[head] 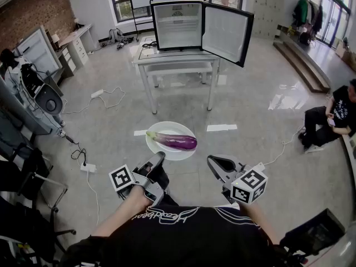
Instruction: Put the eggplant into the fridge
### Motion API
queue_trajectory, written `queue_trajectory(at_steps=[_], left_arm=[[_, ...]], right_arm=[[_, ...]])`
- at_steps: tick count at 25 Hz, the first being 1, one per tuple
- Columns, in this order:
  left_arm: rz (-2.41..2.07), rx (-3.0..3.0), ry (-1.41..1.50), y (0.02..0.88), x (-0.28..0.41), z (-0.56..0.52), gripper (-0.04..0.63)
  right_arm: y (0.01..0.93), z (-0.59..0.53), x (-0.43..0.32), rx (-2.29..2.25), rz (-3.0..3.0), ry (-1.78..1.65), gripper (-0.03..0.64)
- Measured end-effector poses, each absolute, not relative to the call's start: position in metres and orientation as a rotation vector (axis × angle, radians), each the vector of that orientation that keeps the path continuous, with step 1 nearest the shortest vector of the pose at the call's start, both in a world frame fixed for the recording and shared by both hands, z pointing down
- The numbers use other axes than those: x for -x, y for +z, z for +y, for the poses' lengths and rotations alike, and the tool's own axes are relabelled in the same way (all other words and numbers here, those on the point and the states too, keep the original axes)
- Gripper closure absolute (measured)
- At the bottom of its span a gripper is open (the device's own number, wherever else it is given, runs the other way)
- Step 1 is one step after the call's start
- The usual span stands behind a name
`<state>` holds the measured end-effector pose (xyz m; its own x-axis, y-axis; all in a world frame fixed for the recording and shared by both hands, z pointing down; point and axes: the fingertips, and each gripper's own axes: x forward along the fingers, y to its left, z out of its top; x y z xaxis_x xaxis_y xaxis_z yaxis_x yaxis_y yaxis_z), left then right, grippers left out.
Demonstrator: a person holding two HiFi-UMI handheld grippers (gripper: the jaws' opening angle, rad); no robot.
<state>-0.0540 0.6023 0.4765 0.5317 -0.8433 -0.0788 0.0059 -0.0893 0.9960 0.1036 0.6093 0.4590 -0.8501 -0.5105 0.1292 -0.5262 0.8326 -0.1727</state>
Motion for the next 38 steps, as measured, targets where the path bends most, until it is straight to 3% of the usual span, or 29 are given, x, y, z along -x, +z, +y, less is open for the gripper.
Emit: queue_trajectory(at_steps=[23, 38], left_arm=[[-0.756, -1.501, -0.812, 0.475, 0.053, 0.590, 0.575], [-0.728, -1.438, -0.808, 0.493, 0.062, 0.468, 0.575]], right_arm=[[0.462, 0.594, -0.105, -0.862, -2.946, 0.246, 0.609], [0.480, 0.478, -0.095, -0.841, -2.895, 0.338, 0.608]])
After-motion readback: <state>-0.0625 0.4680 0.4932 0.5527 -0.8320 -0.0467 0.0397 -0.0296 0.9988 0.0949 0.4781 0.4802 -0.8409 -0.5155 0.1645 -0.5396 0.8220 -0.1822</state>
